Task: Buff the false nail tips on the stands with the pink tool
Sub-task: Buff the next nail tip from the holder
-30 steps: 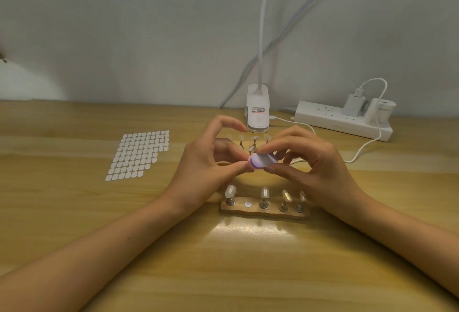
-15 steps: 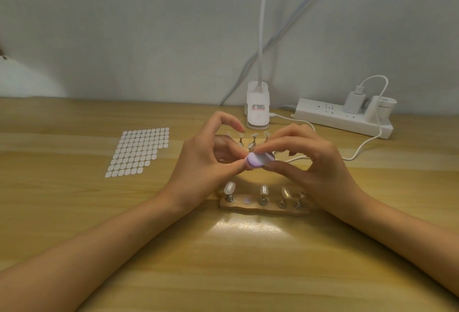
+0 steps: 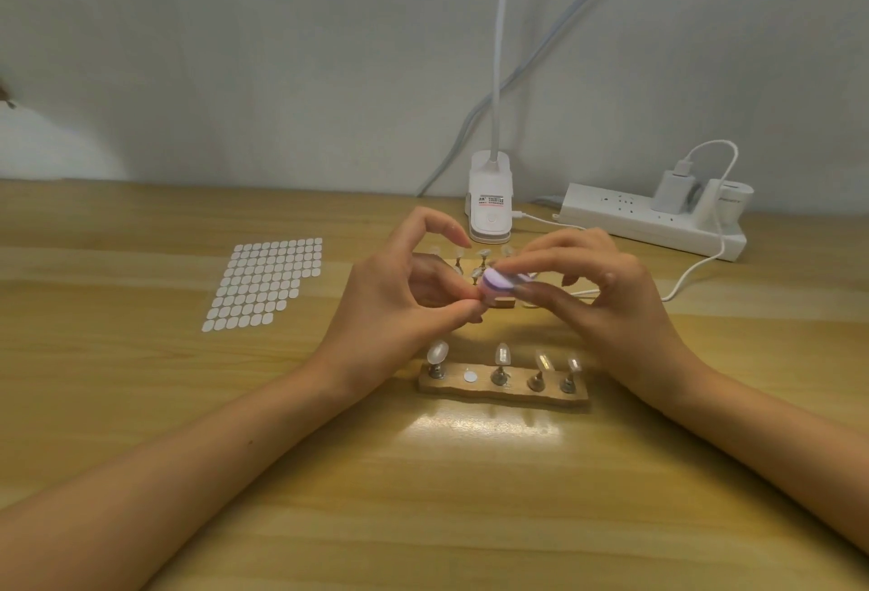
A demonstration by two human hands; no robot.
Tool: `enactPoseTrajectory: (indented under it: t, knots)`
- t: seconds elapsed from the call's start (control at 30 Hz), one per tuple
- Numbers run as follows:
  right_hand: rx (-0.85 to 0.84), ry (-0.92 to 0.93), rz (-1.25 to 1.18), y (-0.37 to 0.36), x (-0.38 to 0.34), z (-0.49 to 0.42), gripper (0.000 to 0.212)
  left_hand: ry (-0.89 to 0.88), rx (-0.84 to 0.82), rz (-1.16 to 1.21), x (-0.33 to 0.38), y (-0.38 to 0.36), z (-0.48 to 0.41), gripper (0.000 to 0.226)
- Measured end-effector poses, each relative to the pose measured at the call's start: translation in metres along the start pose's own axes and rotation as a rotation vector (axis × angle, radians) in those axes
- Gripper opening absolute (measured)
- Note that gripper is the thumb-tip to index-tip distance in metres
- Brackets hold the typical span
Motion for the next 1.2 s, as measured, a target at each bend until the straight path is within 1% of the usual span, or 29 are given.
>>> enactPoseTrajectory:
  t: [0.03,0.13,0.27,0.37,0.47,0.6,0.7,0.83,0.93,1.07,1.17,1.2]
  knots:
    - [0.007,-0.012,-0.003,0.0007,0.0003,-0.0003,0.021,0.000,0.003,0.000,0.0000,0.0002,0.0002,0.047]
    - [-0.049,0.058,0.011,-0.0034,-0.0026,0.0011,0.022,-0.006,-0.001,0.004,0.0005,-0.0002,0.0005,0.046]
    - [0.004,-0.032,-0.016,0.0011,0.0022,-0.0004,0.022,0.001,0.009,-0.026,-0.0001,0.0005,-0.0004,0.048]
    - [-0.029,0.005,-0.023,-0.0008,-0.0001,0.0004,0.023,-0.011,0.003,-0.017,-0.0005,-0.0003,-0.0001,0.048]
    - [-0.006,-0.022,-0.031,0.0009,0.0003,-0.0003,0.022,-0.008,0.001,-0.016,-0.0013,-0.0010,-0.0007,0.049]
    - [-0.051,0.081,0.027,-0.0044,-0.0057,0.0015,0.024,-0.010,-0.001,0.020,-0.0022,-0.0009,-0.0005,0.050]
    - [-0.004,0.013,0.027,0.0001,-0.0011,0.0002,0.023,-0.014,0.001,0.006,-0.0020,-0.0007,-0.0002,0.052]
    - [-0.056,0.082,0.029,-0.0045,-0.0037,0.0021,0.022,-0.023,-0.004,0.016,-0.0013,-0.0013,0.0004,0.051]
    - [0.002,0.014,0.021,0.0006,0.0004,0.0002,0.021,-0.021,0.005,-0.001,-0.0011,-0.0006,0.0003,0.052]
    - [-0.067,0.086,0.031,-0.0049,-0.0037,0.0027,0.022,-0.030,-0.002,0.013,-0.0005,-0.0010,0.0006,0.051]
    - [-0.002,-0.004,0.019,0.0008,0.0006,0.0001,0.022,-0.029,0.006,-0.015,-0.0004,-0.0007,-0.0004,0.054]
    - [-0.006,0.000,0.017,0.0001,-0.0002,0.0001,0.022,-0.029,0.005,-0.009,-0.0002,-0.0009,0.0001,0.053]
Point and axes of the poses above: each hand's wrist, its own z-axis away from the middle knuckle, its own y-axis out of the back of the hand, x = y × z, the point moved 4 cm from there along -z, towards the middle knuckle, and after that the axes turned 14 degrees about -z, right-handed, at the moved point
